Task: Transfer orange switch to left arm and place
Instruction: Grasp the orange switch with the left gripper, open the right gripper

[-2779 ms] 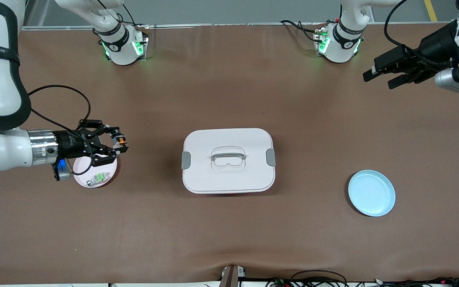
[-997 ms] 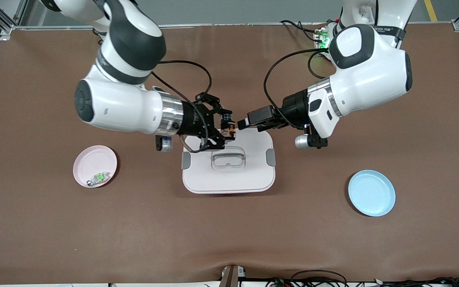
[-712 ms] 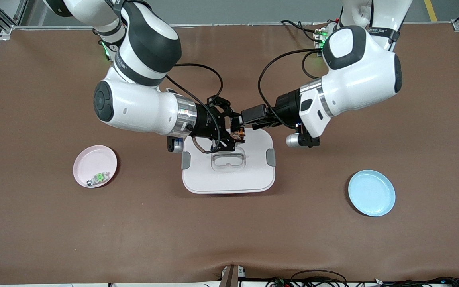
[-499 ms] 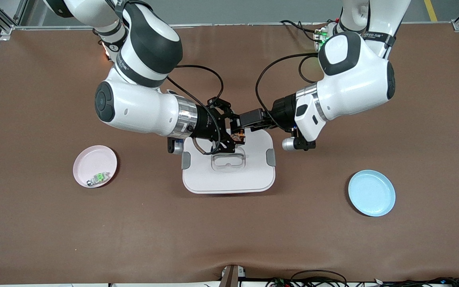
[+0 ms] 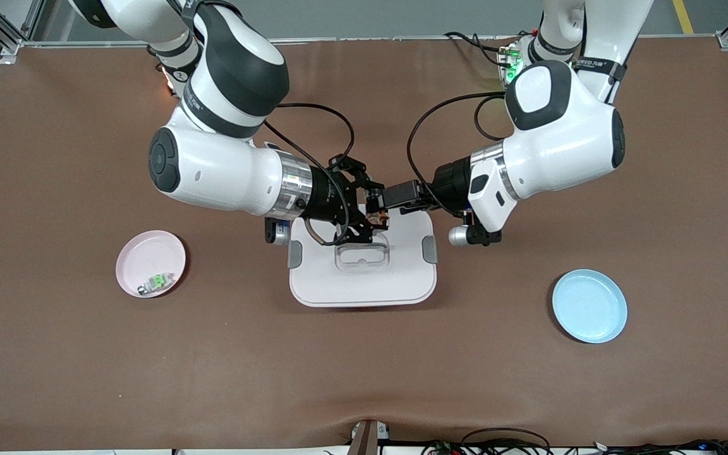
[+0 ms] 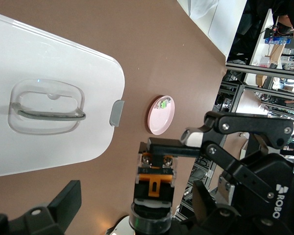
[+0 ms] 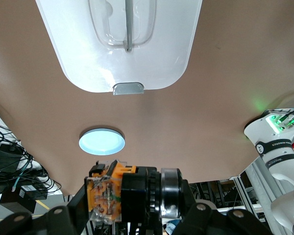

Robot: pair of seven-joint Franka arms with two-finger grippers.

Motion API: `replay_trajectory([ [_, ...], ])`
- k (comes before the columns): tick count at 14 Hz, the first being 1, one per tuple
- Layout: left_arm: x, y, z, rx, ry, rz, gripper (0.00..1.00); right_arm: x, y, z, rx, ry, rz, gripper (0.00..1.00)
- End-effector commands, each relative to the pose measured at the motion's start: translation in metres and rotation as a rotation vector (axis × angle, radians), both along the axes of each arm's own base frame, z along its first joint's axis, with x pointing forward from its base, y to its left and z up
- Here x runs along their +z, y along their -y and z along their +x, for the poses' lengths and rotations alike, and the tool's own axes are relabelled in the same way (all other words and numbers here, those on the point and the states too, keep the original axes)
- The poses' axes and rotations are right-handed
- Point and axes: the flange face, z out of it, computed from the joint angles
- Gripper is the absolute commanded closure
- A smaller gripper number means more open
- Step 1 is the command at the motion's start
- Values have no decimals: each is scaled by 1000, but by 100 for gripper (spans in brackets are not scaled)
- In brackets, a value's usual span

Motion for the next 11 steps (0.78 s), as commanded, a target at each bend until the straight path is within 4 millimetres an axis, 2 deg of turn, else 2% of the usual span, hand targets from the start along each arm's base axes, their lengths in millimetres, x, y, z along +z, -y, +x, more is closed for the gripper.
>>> replay_trajectory([
  [1,0,6,-1,0,7,-5,0,7,-4,2,-20,13,-3,100],
  [7,-1,10,-3,-4,8,-5,0,7,-5,3,-26,18,3,100],
  [8,-1,10,-2,-4,9,-4,6,7,-5,3,-27,19,3,100],
  [11,-3,10,-1,-5,9,-4,45,8,-6,4,-34,26,10,100],
])
